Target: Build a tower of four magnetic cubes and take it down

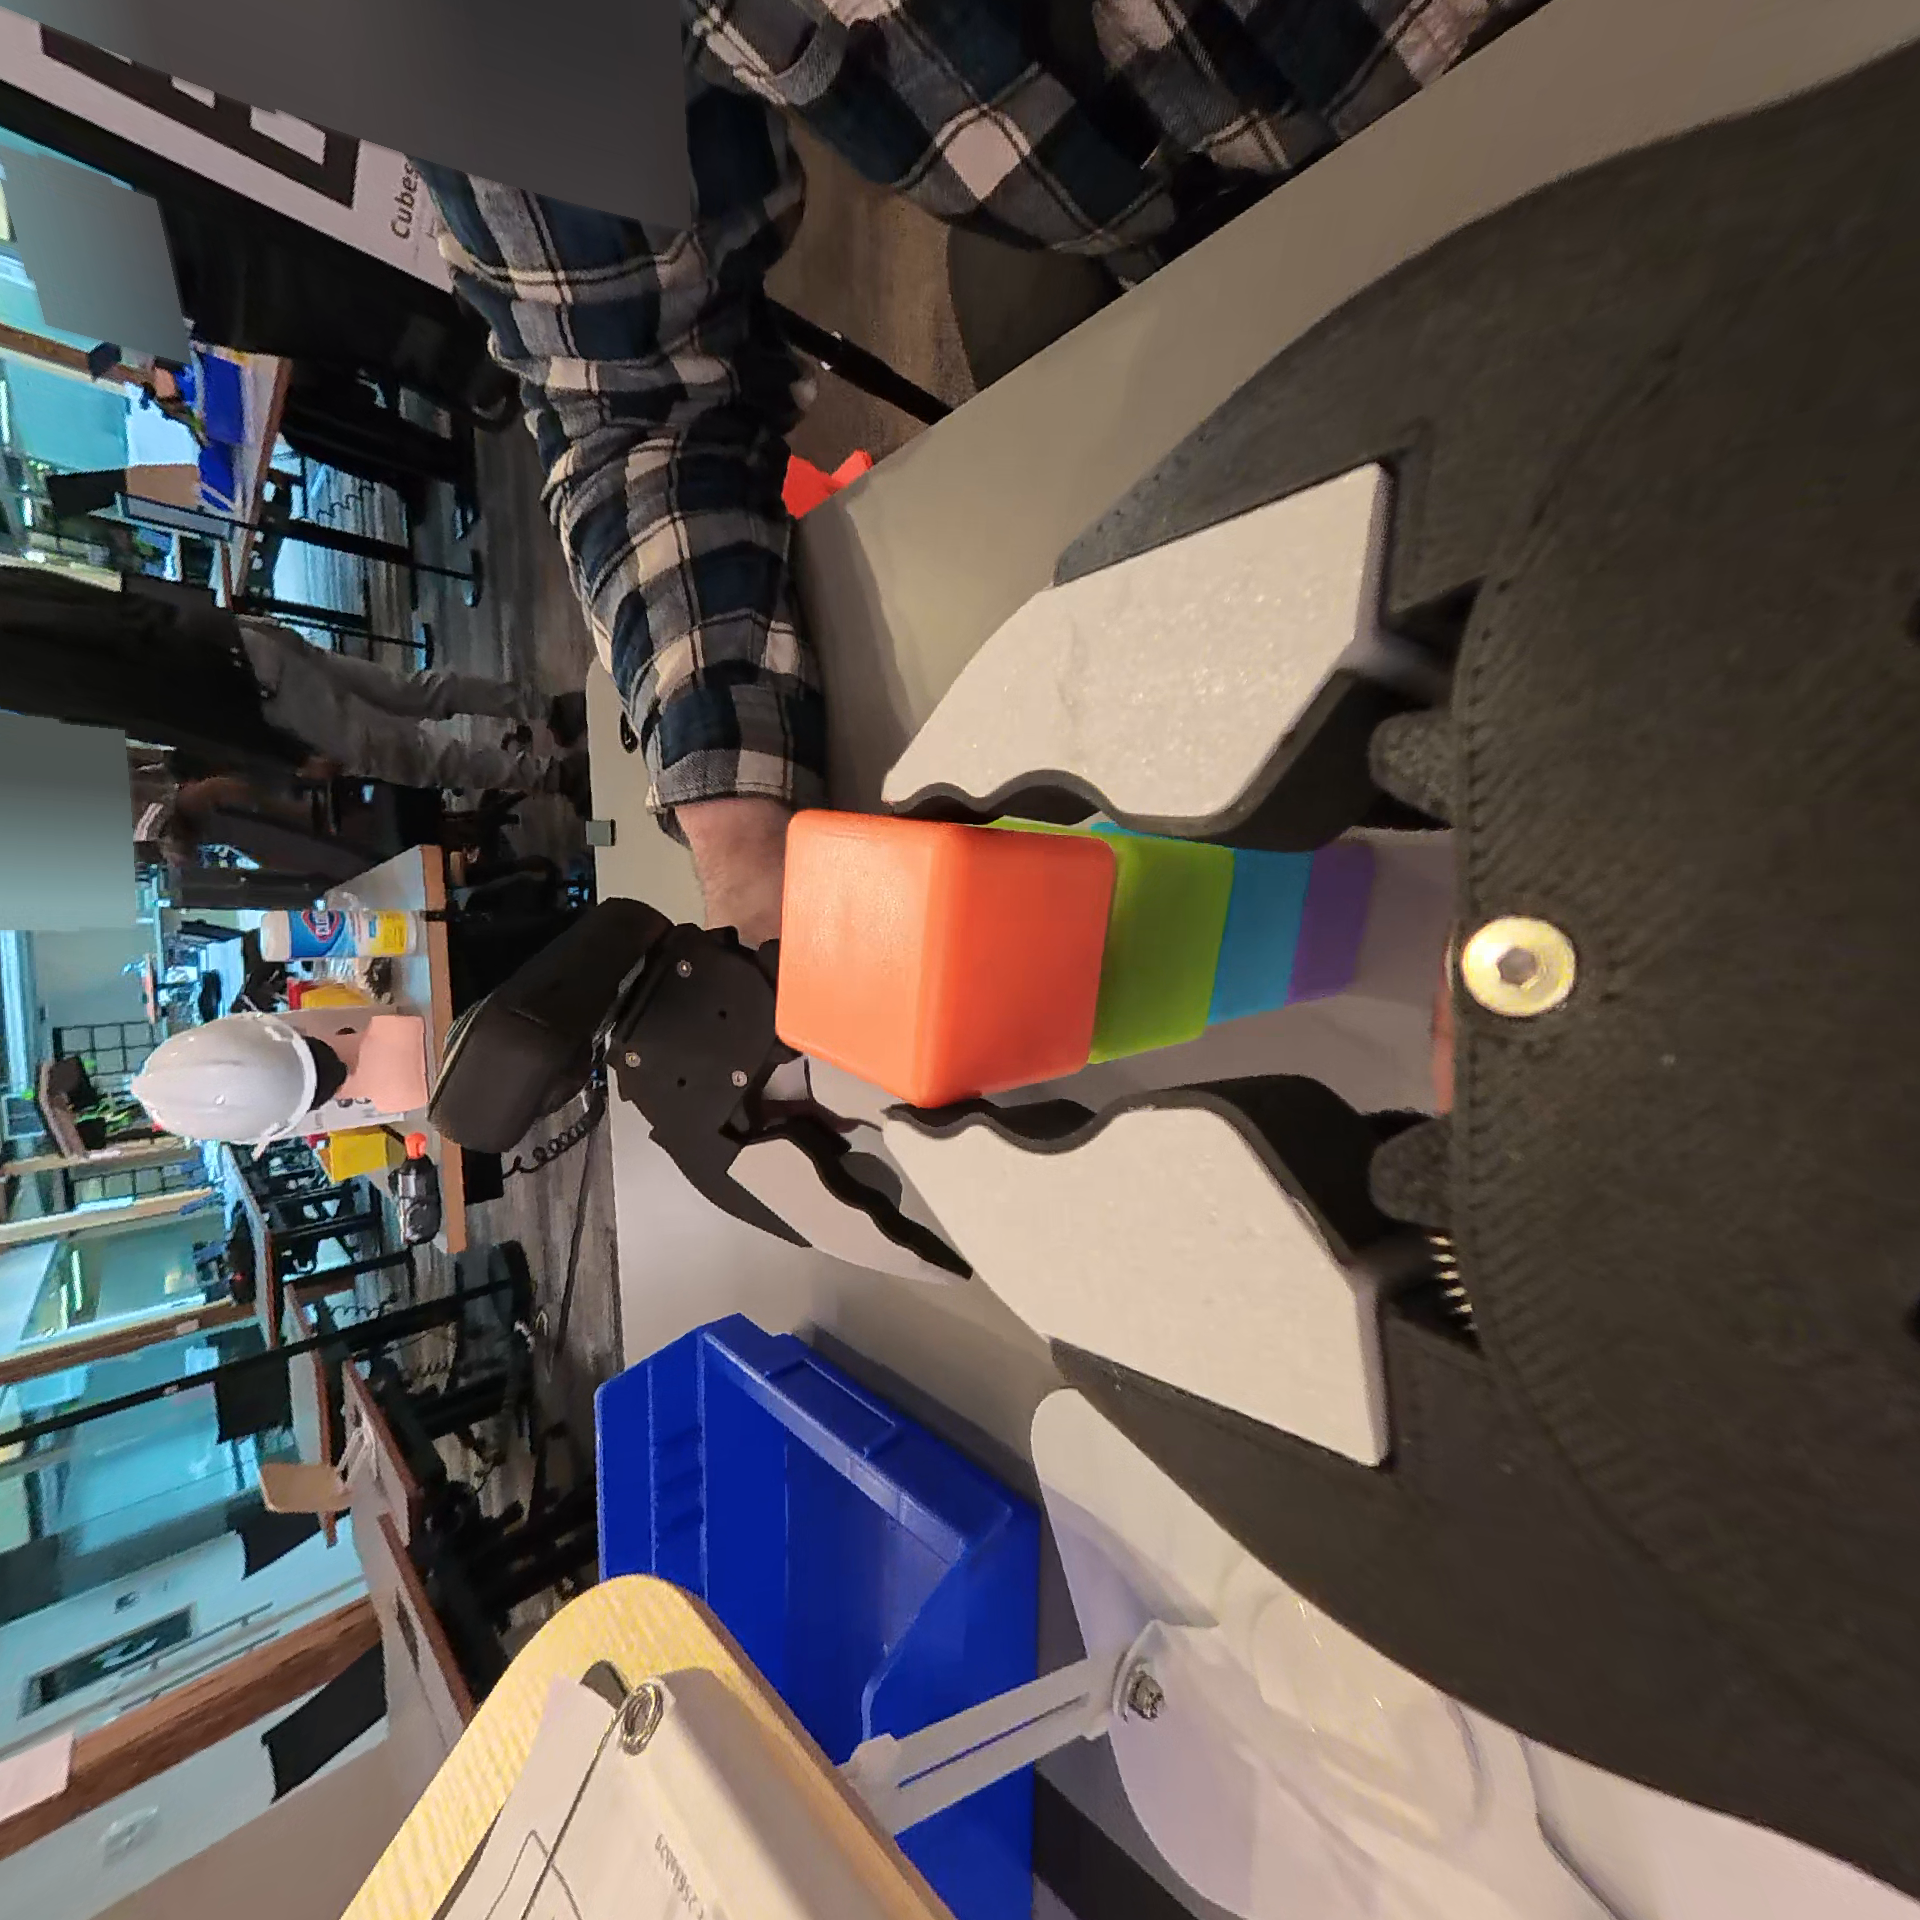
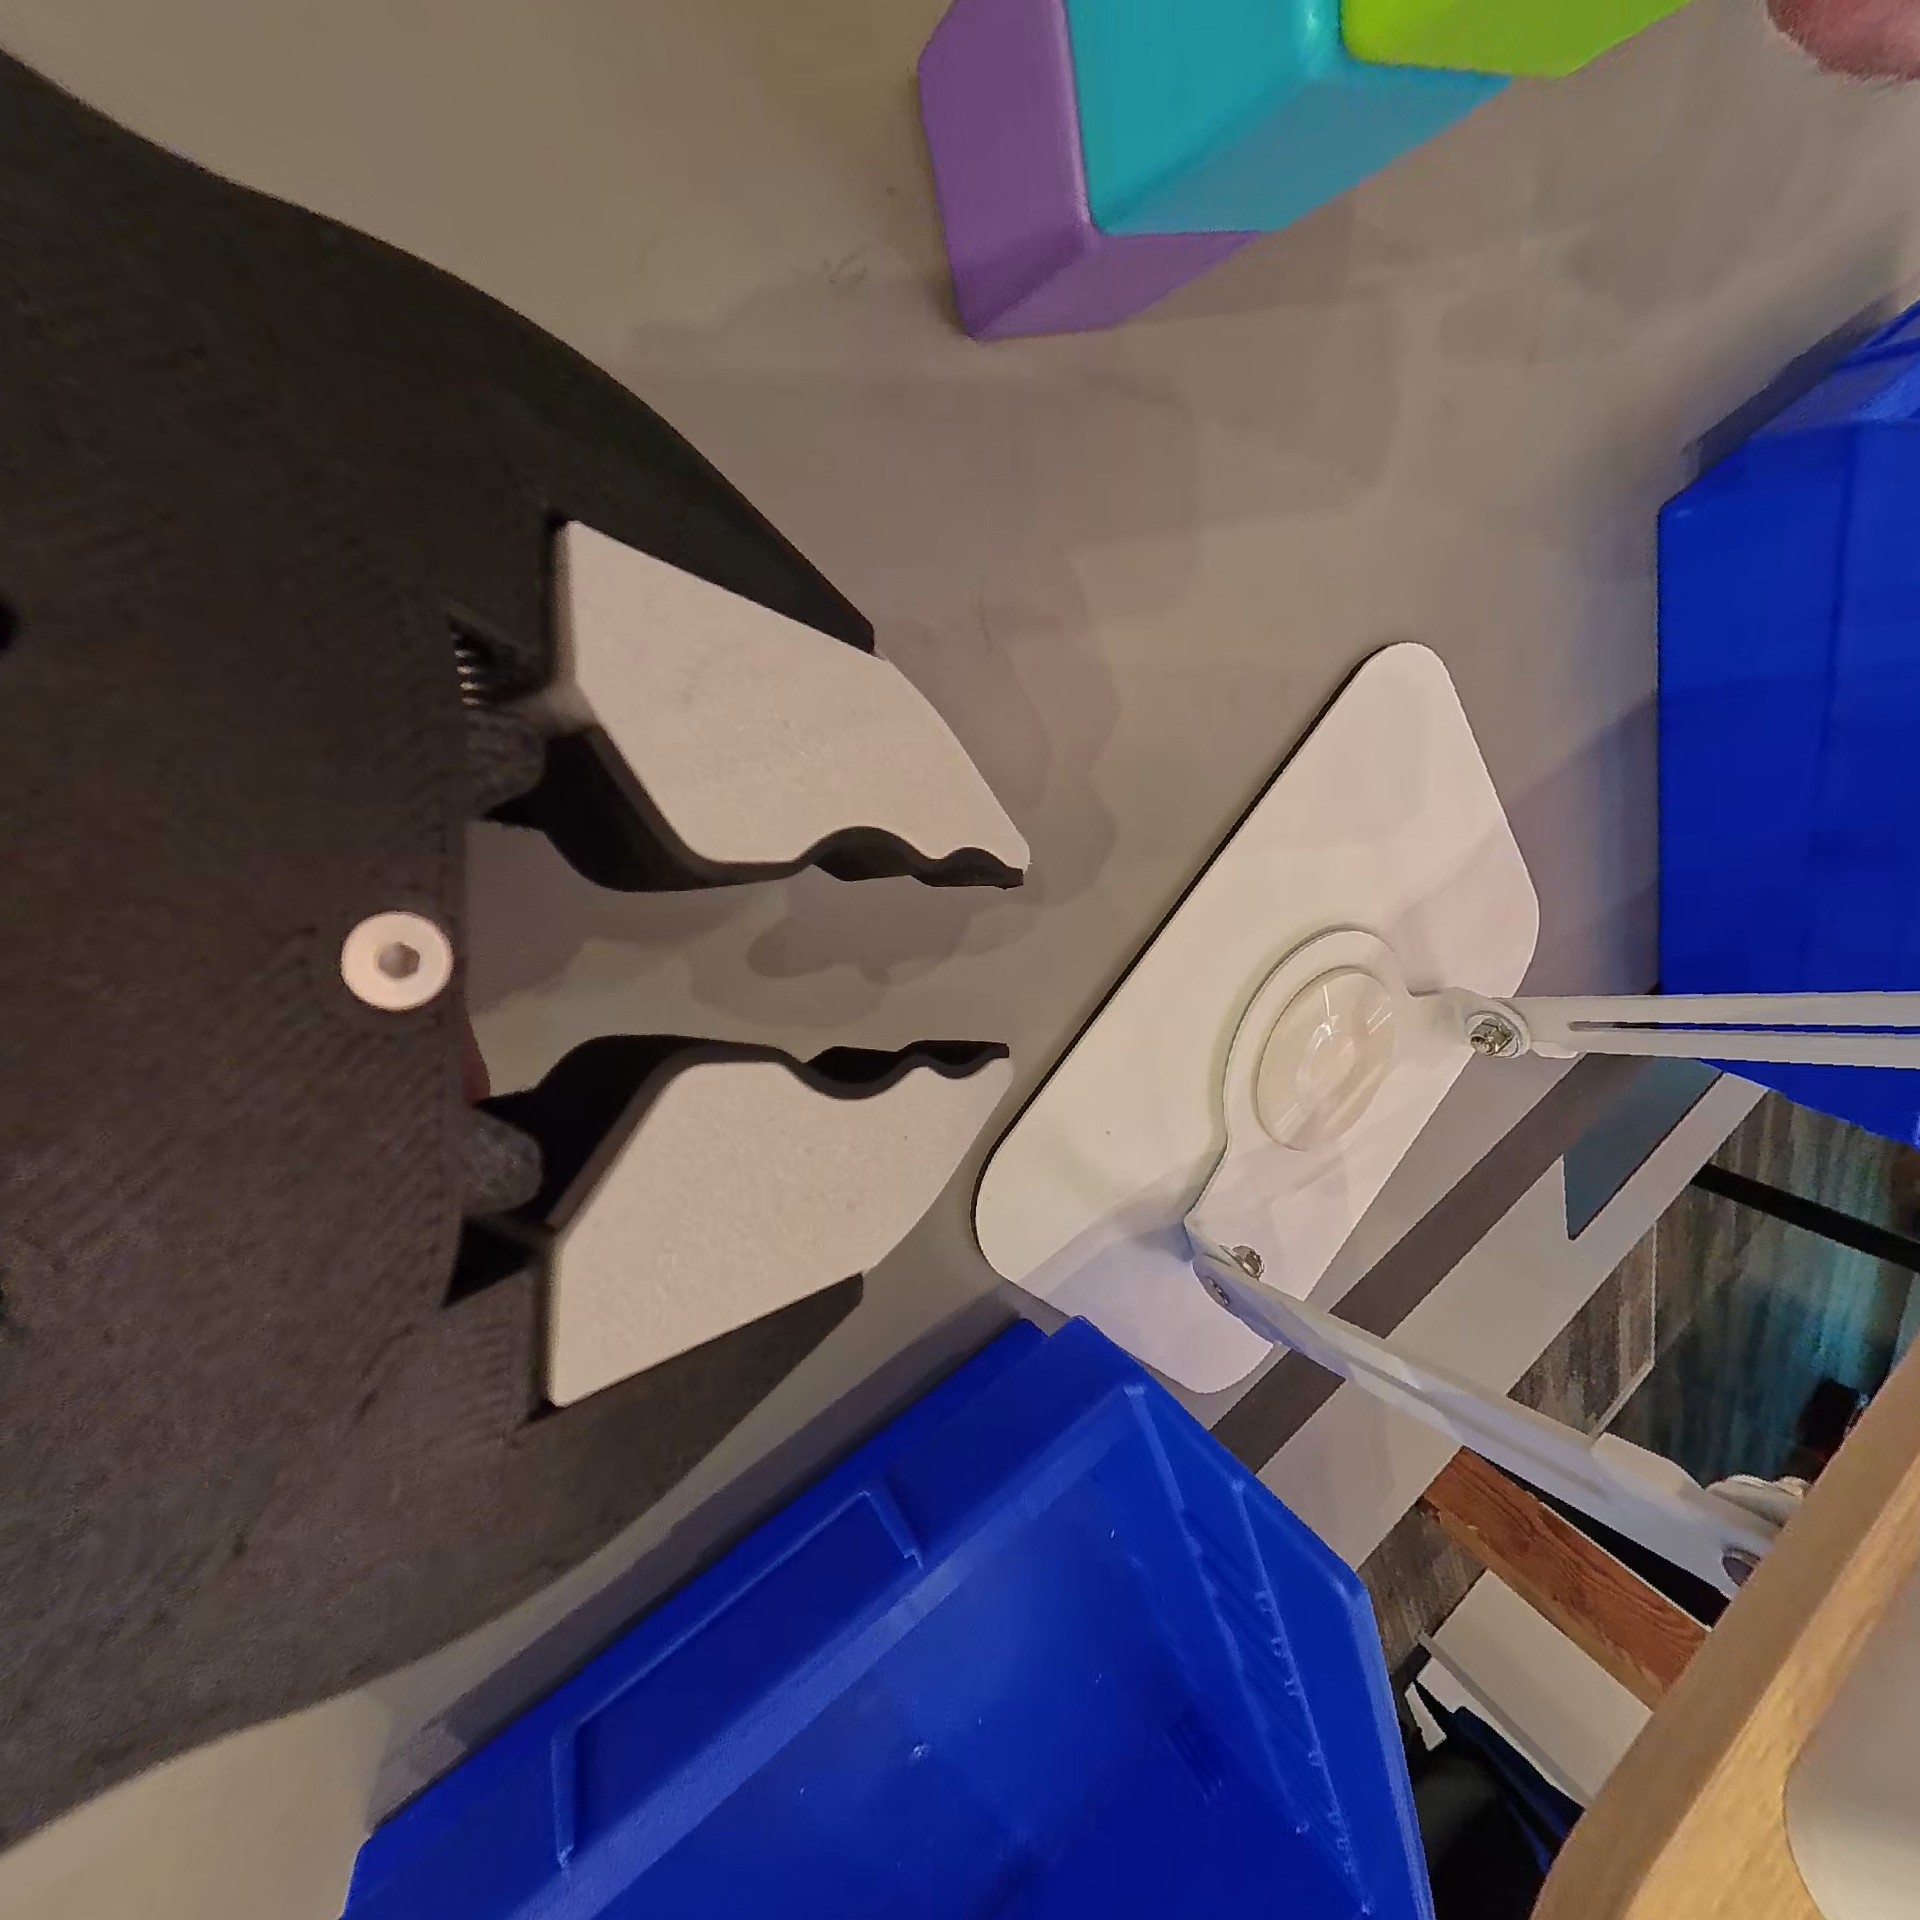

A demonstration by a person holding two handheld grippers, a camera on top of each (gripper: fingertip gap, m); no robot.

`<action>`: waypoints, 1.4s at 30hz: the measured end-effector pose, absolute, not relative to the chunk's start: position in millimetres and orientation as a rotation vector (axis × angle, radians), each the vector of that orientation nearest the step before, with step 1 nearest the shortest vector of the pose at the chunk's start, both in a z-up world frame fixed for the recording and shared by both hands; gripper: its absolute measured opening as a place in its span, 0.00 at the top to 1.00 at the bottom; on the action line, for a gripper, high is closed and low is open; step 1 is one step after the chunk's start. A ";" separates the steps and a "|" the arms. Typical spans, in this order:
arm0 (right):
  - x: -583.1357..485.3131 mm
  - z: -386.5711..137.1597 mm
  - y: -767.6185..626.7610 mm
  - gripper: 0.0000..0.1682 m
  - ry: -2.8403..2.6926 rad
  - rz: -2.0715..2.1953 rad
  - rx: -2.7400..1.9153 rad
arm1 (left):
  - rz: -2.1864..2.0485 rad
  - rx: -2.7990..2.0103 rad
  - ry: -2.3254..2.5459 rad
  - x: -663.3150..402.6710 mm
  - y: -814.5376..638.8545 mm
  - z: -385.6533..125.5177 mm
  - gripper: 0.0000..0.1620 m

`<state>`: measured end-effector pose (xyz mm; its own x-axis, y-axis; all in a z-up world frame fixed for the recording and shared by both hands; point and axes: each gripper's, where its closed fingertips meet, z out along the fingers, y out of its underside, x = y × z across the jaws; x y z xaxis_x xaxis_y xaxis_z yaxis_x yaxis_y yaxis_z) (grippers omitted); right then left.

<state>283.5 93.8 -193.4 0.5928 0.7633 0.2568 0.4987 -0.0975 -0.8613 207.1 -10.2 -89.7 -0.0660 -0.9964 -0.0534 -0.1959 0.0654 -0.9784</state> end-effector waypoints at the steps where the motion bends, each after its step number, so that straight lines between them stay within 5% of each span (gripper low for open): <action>1: 283.4 -193.4 93.7 0.83 -1.040 0.310 -1.754 | -1.112 -1.277 1.430 207.0 -10.8 -89.7 0.69; 23: 283.3 -193.8 93.6 0.83 -1.043 0.307 -1.754 | -1.153 -1.252 1.441 206.4 -17.1 -82.5 0.54; 29: 283.5 -193.5 93.6 0.83 -1.041 0.307 -1.753 | -1.100 -1.233 1.339 196.2 -3.6 -61.2 0.32; 32: 283.6 -193.5 93.7 0.83 -1.040 0.307 -1.753 | -1.048 -1.204 1.287 185.2 3.5 -49.2 0.32; 34: 283.5 -193.5 93.8 0.82 -1.040 0.306 -1.753 | -1.043 -1.209 1.273 177.0 6.4 -47.3 0.37; 37: 283.6 -193.6 93.9 0.82 -1.040 0.306 -1.753 | -0.992 -1.168 1.209 159.9 13.5 -44.5 0.62; 42: 283.7 -193.2 94.1 0.82 -1.037 0.305 -1.753 | -0.903 -1.184 1.084 131.3 37.0 -65.5 0.90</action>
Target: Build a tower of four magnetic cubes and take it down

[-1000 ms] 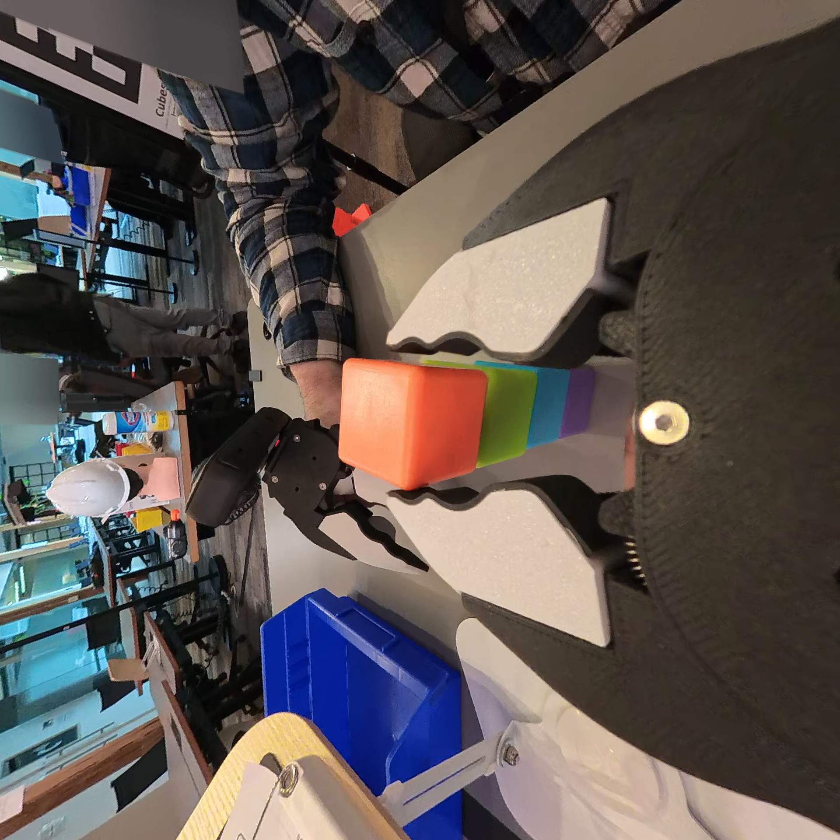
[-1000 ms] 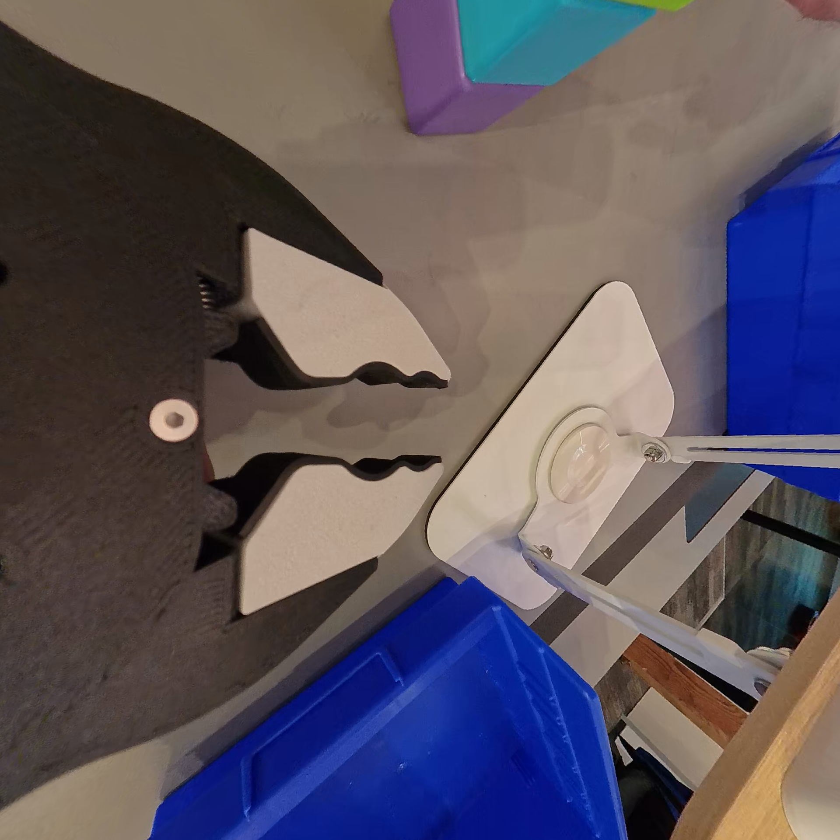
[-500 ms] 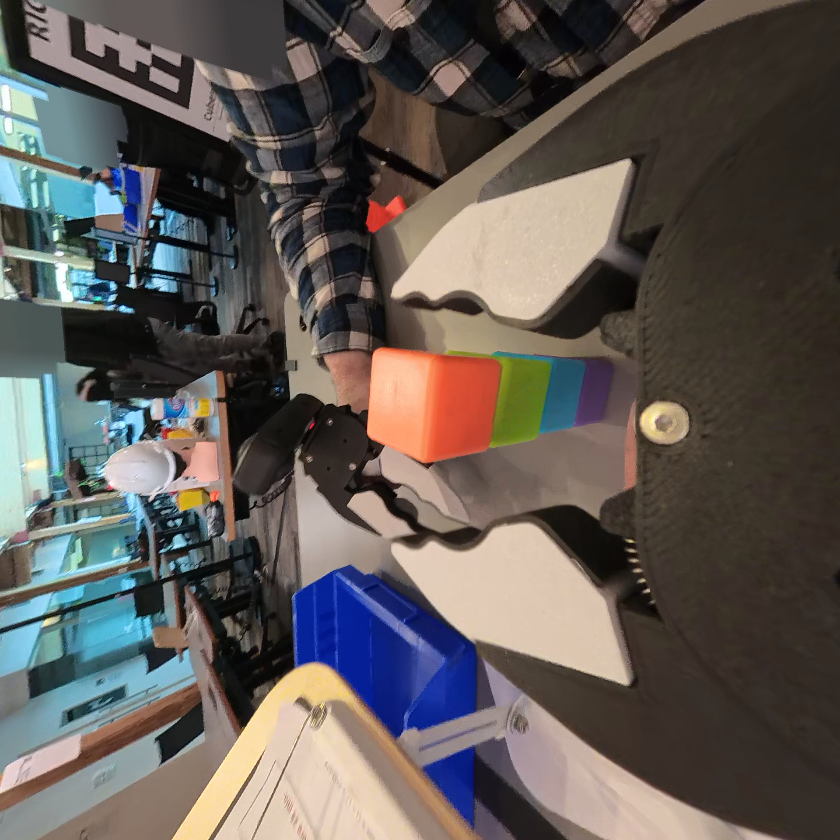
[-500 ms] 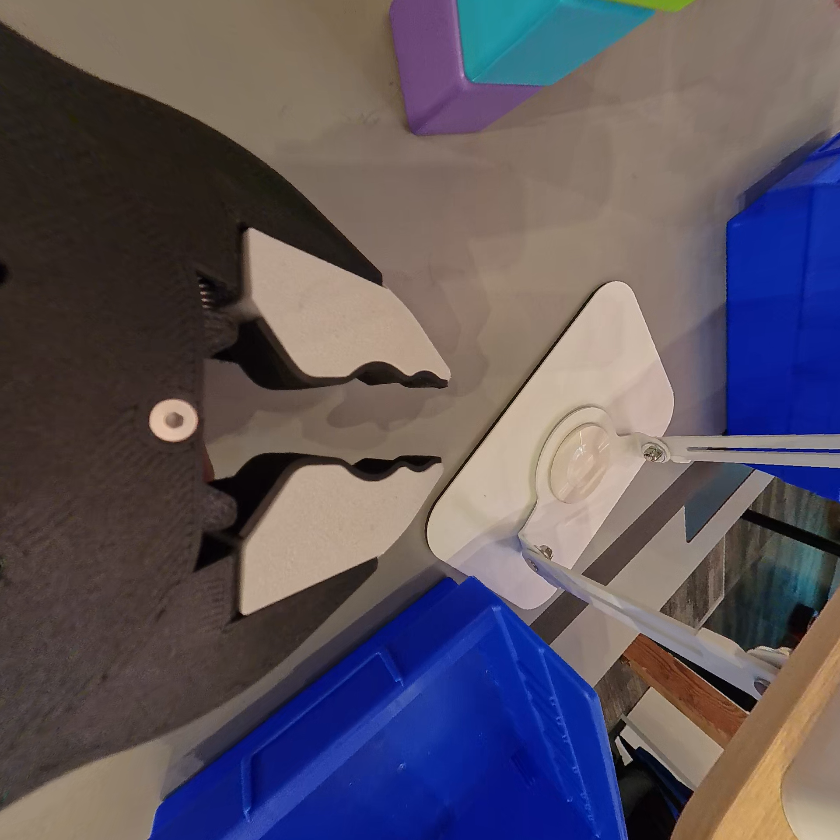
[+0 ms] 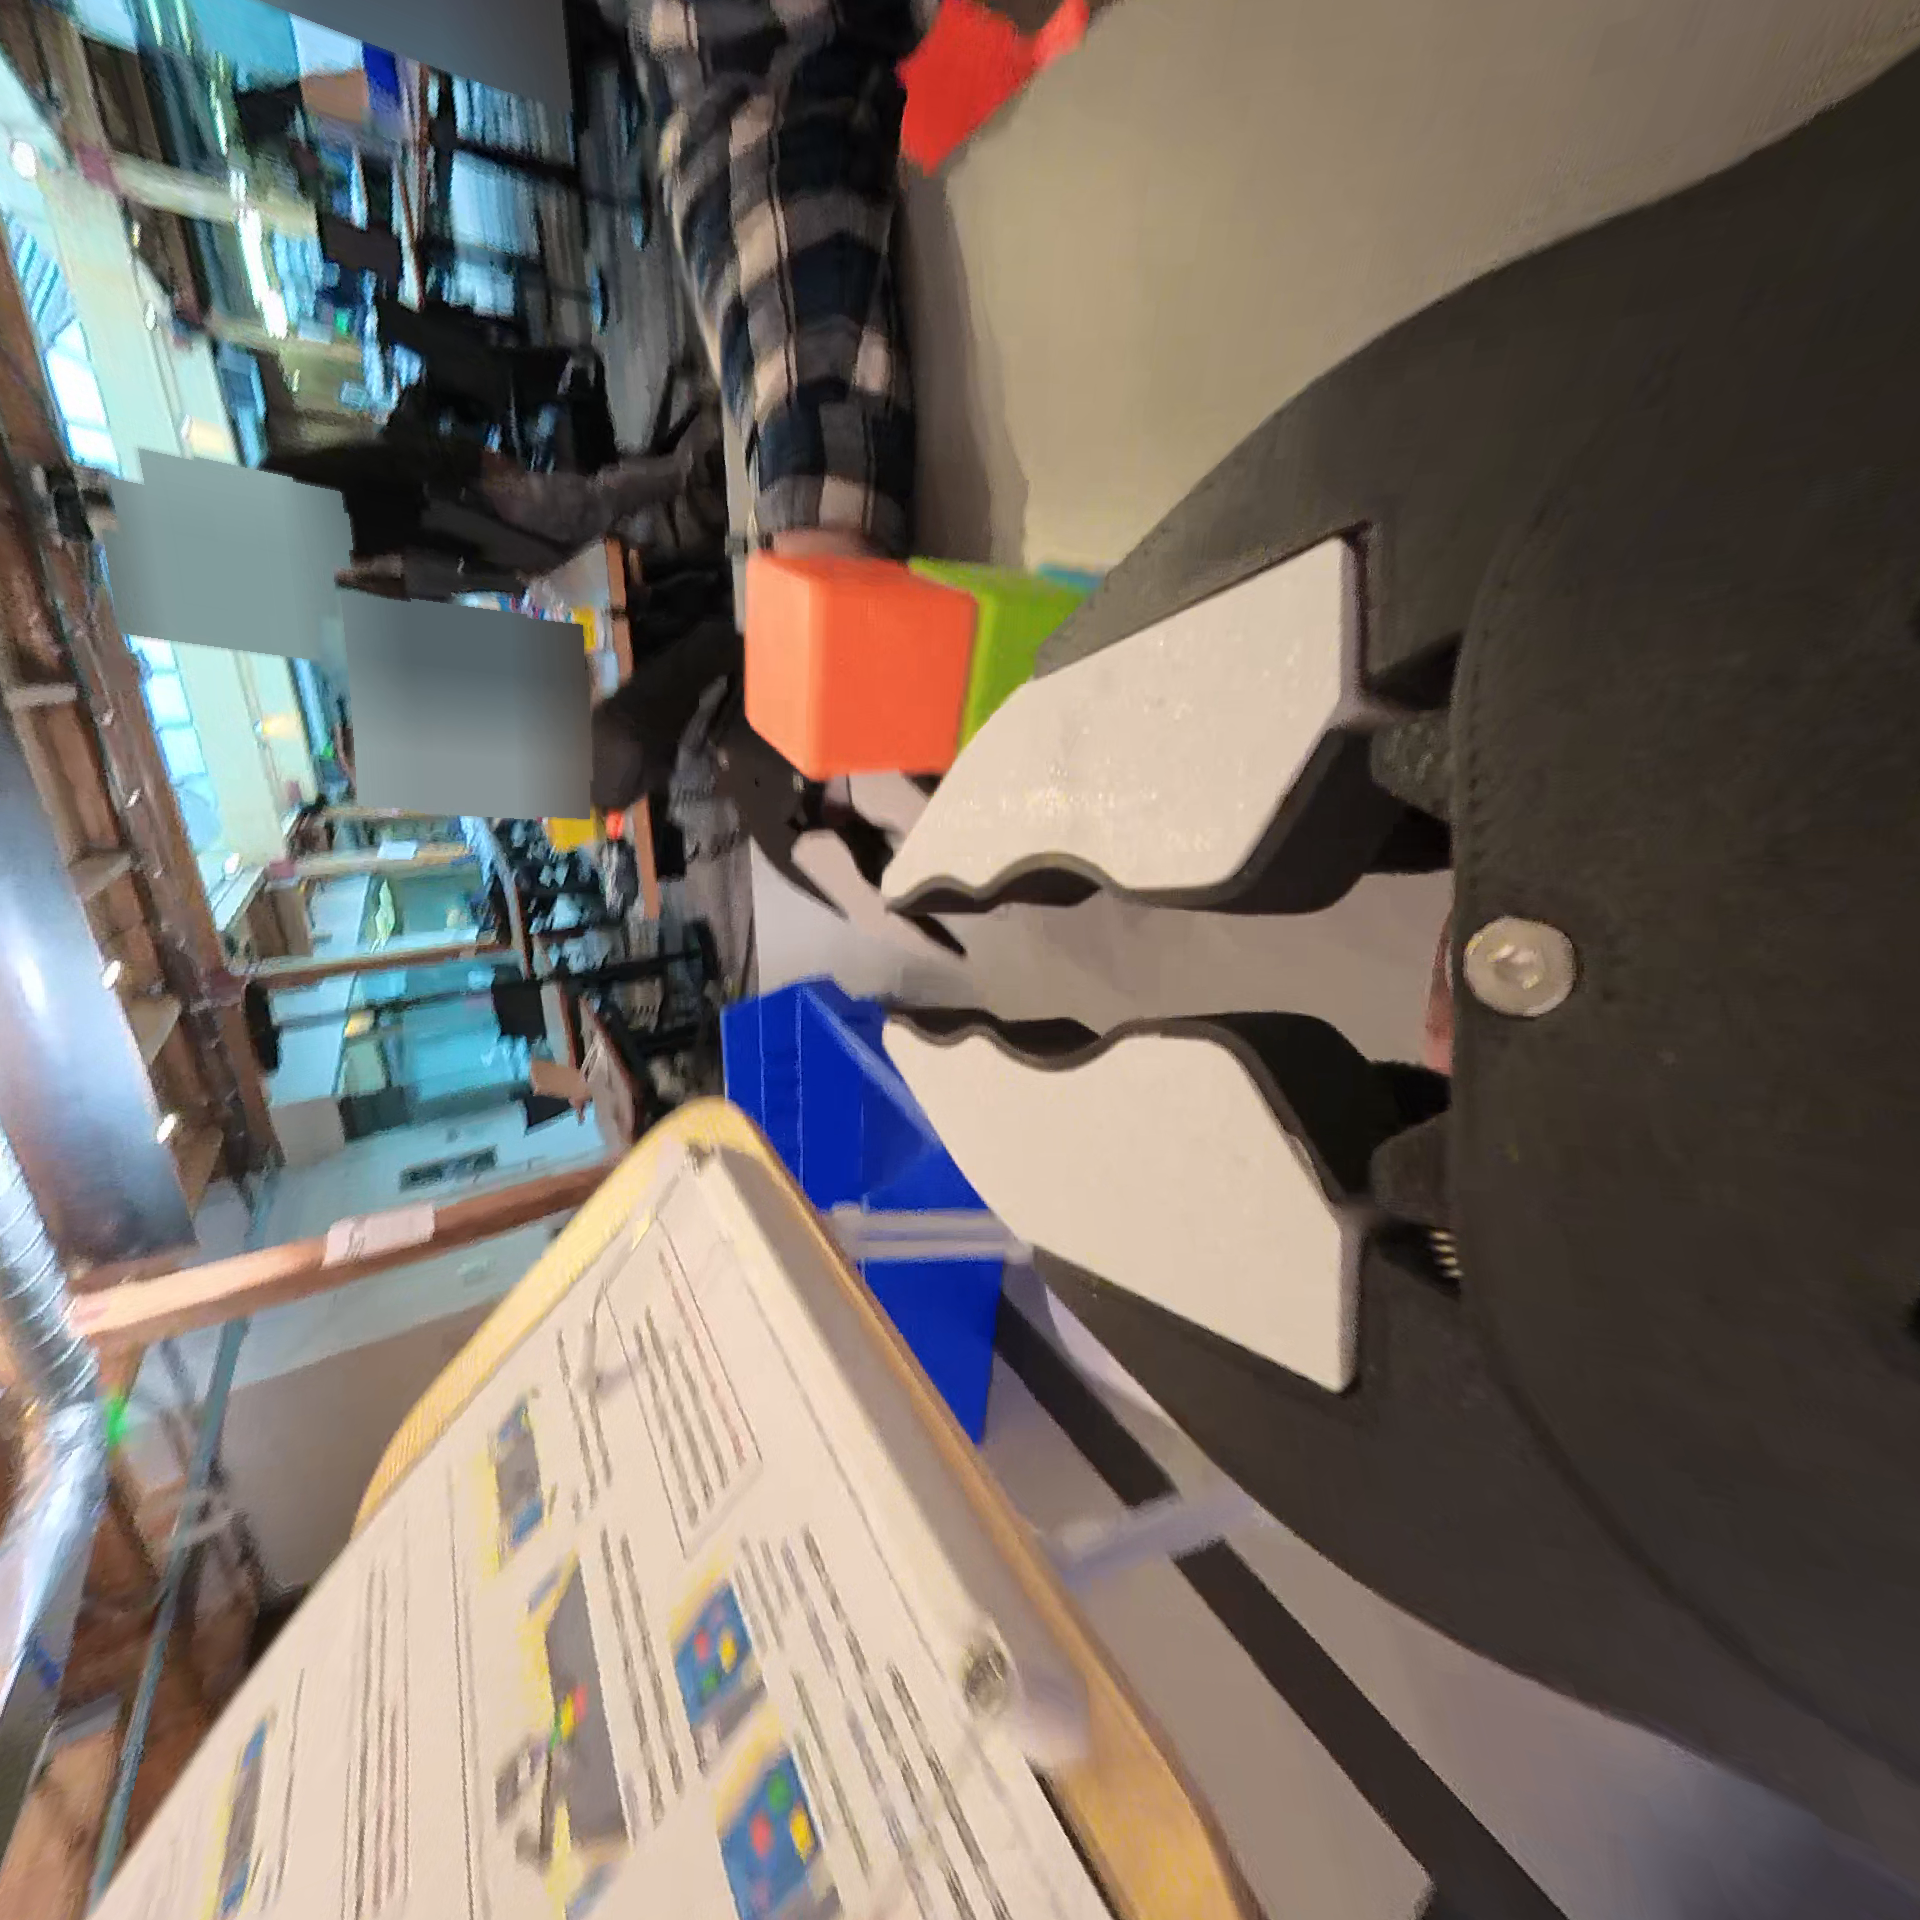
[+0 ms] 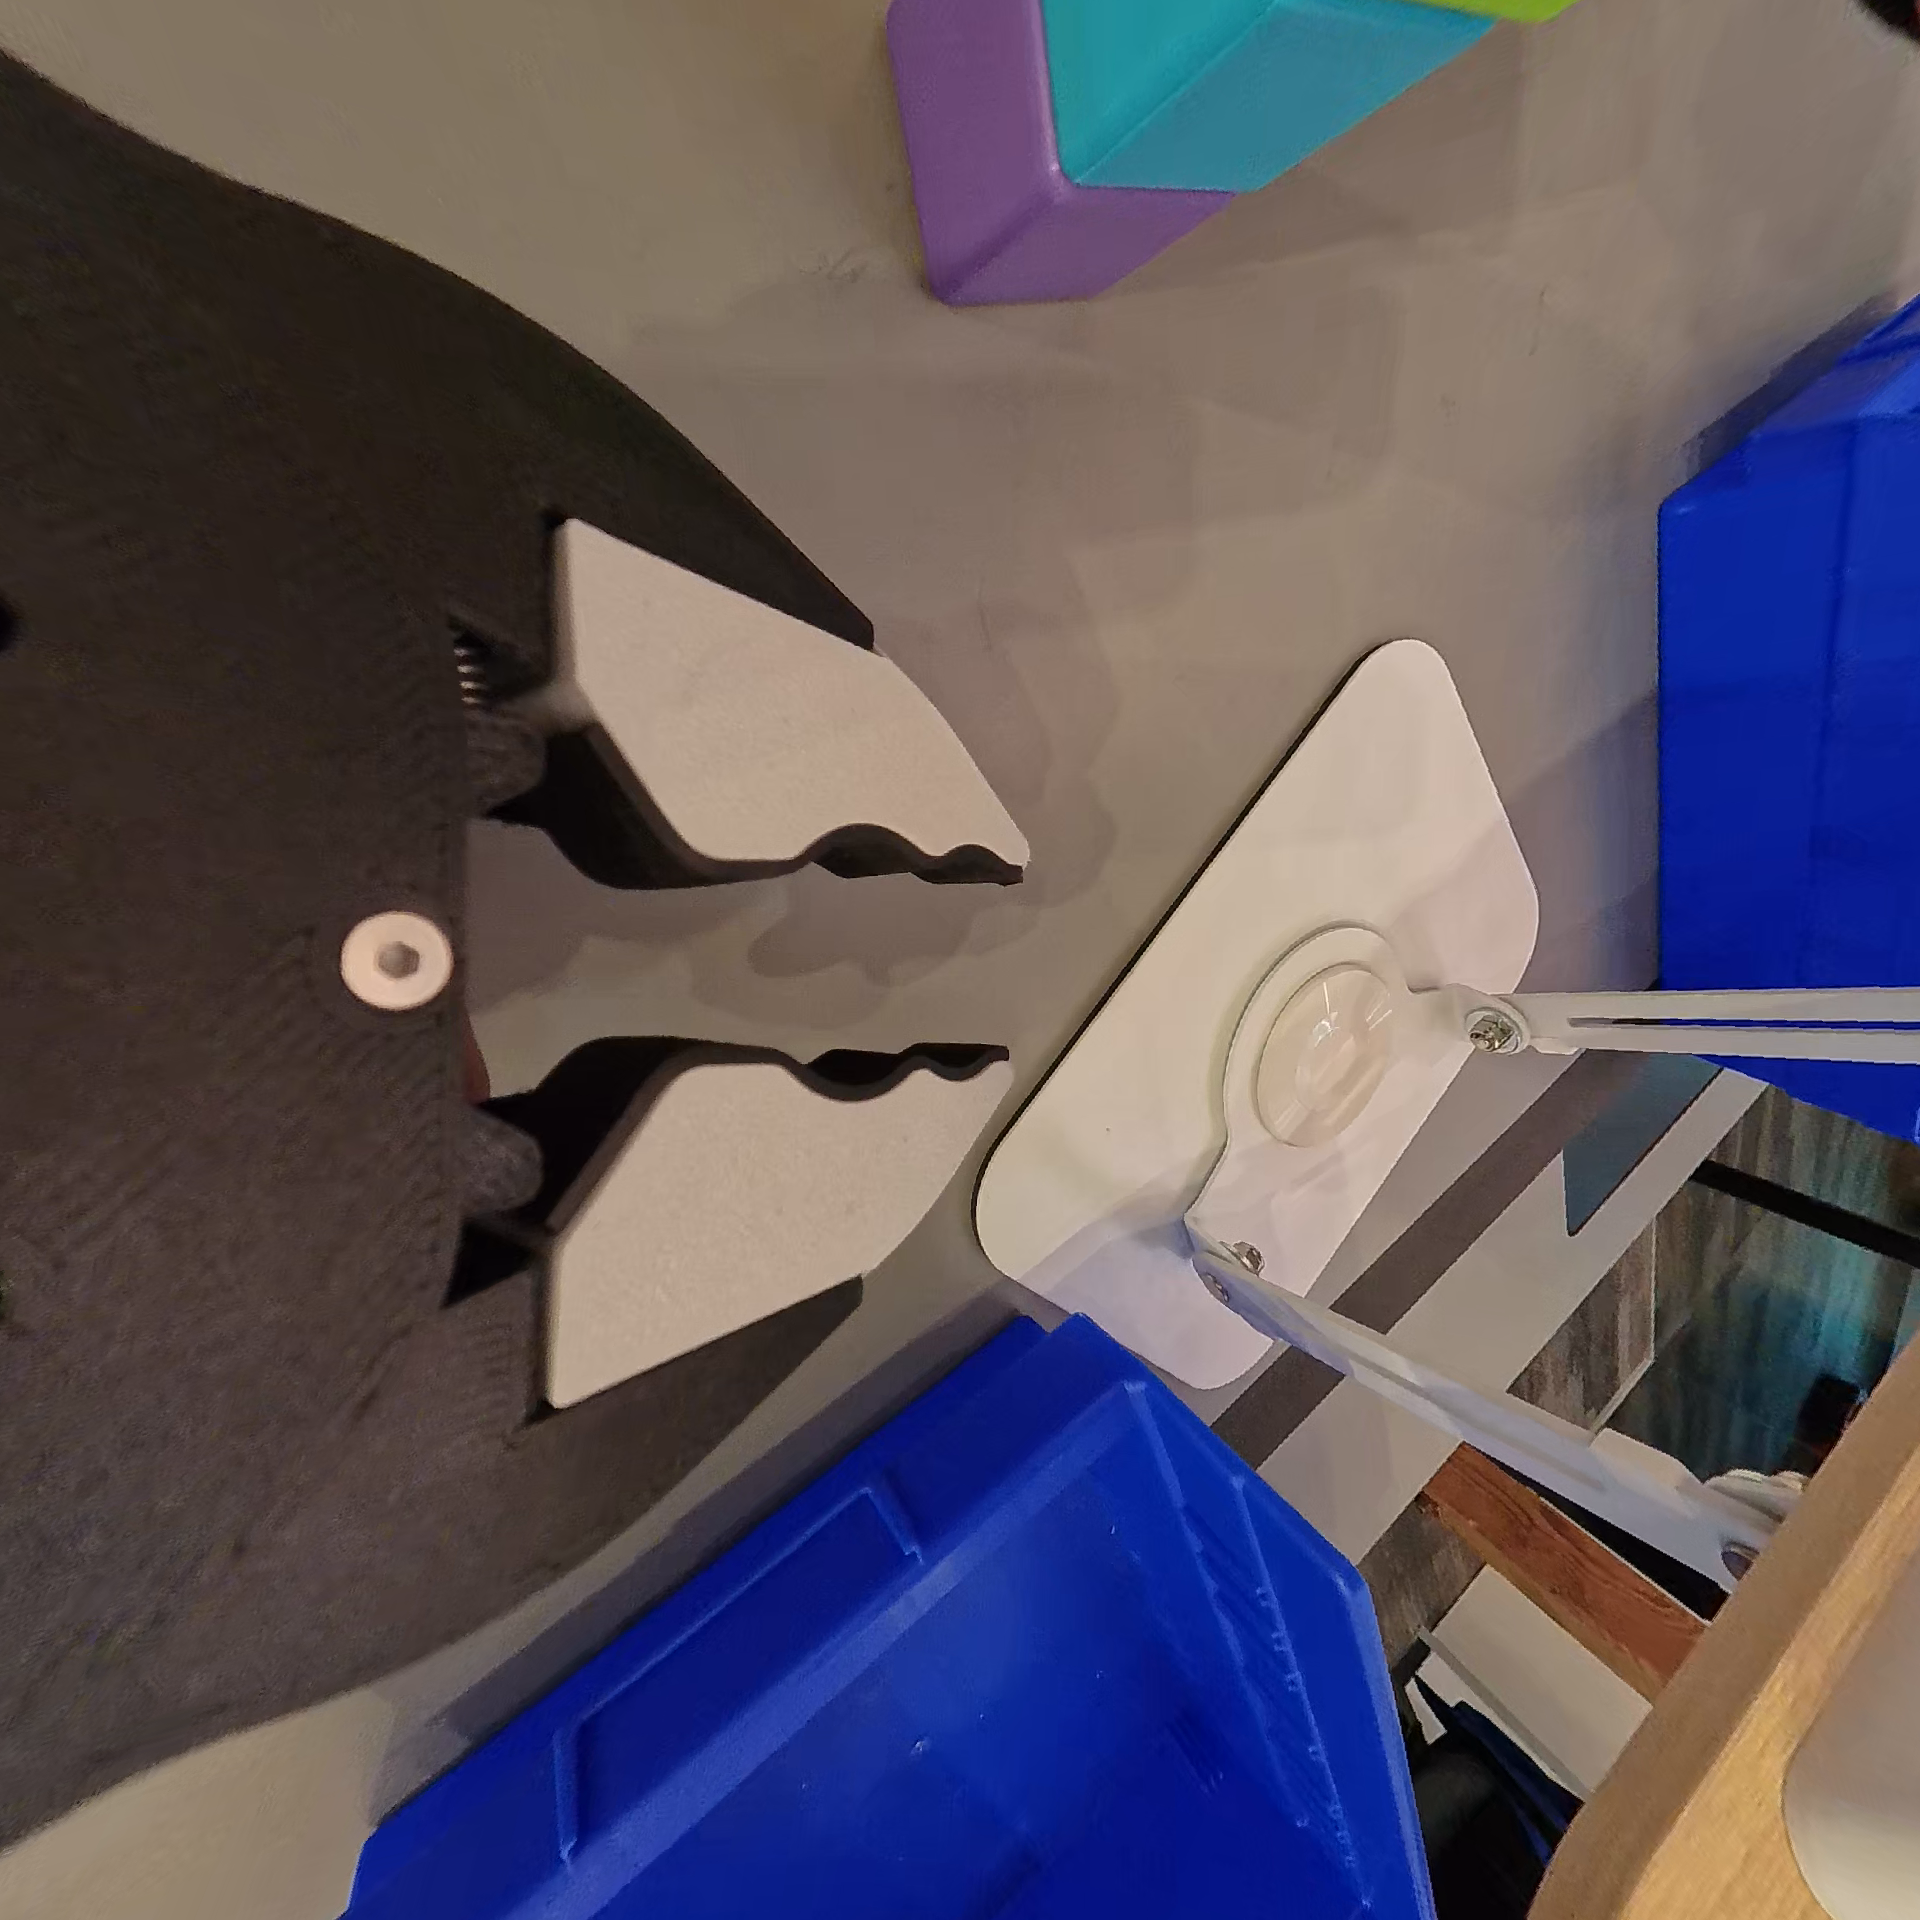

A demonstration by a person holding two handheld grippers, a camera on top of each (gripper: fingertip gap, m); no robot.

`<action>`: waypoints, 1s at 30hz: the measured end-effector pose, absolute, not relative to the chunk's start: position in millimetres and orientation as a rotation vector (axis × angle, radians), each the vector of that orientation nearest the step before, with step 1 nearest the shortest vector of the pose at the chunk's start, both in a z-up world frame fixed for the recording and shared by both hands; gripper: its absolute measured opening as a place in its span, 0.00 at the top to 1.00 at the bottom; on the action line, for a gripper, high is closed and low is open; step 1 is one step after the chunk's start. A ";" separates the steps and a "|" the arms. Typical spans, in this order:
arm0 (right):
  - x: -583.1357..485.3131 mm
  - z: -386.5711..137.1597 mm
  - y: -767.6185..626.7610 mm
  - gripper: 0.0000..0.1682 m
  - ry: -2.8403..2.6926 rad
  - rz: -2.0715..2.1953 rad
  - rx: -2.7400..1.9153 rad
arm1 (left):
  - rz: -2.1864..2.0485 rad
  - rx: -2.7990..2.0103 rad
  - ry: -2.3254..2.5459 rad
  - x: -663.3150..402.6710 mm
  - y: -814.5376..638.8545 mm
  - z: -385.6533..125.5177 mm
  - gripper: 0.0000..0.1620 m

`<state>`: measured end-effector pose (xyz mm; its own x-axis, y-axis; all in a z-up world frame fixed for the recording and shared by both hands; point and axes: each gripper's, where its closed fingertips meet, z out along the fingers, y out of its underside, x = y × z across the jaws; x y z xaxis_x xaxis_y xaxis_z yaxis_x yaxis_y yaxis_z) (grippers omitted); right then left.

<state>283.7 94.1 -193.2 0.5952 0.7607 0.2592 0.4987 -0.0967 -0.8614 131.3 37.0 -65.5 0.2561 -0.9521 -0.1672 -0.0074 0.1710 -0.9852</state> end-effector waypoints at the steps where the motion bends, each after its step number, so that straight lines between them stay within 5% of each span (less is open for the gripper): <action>1: 283.7 -193.3 94.1 0.82 -1.037 0.305 -1.753 | -0.867 -1.183 1.040 123.7 44.2 -70.3 0.94; 13: 283.9 -193.1 94.3 0.82 -1.035 0.304 -1.753 | -0.623 -1.379 1.029 113.3 80.4 -127.8 1.00; 30: 284.2 -192.6 94.3 0.81 -1.036 0.293 -1.747 | -0.539 -1.461 1.017 117.7 89.3 -145.4 0.74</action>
